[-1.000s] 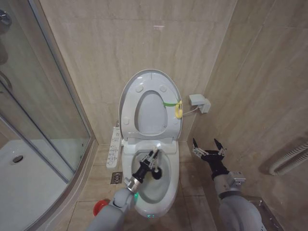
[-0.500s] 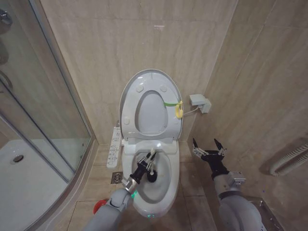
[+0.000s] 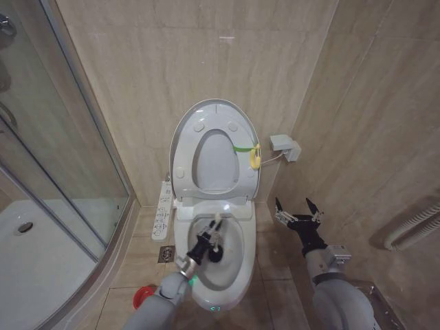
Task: Open the toilet lid, clean the toilet bowl with a toilet brush, close the toilet lid, and flush.
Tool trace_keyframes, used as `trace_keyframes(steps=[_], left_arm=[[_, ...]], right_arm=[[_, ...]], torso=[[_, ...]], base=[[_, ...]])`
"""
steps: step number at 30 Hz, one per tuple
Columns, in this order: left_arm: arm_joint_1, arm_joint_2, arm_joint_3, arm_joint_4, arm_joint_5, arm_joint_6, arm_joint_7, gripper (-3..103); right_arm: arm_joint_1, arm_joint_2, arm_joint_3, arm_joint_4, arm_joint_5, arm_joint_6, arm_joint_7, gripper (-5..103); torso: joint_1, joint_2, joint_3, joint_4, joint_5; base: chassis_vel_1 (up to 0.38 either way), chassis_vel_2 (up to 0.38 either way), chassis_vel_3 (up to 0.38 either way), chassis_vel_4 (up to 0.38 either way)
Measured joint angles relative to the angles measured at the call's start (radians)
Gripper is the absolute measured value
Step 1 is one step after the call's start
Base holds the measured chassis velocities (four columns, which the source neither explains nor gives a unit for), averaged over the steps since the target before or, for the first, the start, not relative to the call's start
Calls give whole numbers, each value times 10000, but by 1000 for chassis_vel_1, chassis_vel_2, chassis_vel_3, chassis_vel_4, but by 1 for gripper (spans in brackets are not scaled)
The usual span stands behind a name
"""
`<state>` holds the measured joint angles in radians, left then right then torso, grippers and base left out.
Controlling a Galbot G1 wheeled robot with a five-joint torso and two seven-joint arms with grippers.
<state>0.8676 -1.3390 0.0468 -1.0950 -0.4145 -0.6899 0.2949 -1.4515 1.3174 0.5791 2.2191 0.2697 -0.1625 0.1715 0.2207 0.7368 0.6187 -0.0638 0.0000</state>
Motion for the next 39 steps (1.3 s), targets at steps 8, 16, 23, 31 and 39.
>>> trace_keyframes(steps=[8,16,23,31,39], left_arm=[[643,-56,-681,-1278,777,-236,-759,19],[1854,-5,-1245,-3372,2101,168,-1625,19],[3215,481,-1580,-5595,2559,950,-2236,19],[4862,907,-2329,-7977,3120,1504,-2818,19],[6897,1055,-3585,-10015,4068,1586,-3144,19]], right_arm=[[0,0,0,0,0,0,0,100],[0,0,0,0,0,0,0,100],[0,0,0,-1,0,0,0,100],[0,0,0,0,0,0,0,100],[0,0,1,0,0,0,1,100]], torso=[[0,0,0,-3,-1],[-1,0,-1,0,-1],[-1,1,-1,-1,0],[-2,1,-2,-2,-1],[-1,1,-2,-2,-1]], base=[[0,0,0,0],[0,0,0,0],[0,0,0,0],[0,0,0,0],[0,0,0,0]])
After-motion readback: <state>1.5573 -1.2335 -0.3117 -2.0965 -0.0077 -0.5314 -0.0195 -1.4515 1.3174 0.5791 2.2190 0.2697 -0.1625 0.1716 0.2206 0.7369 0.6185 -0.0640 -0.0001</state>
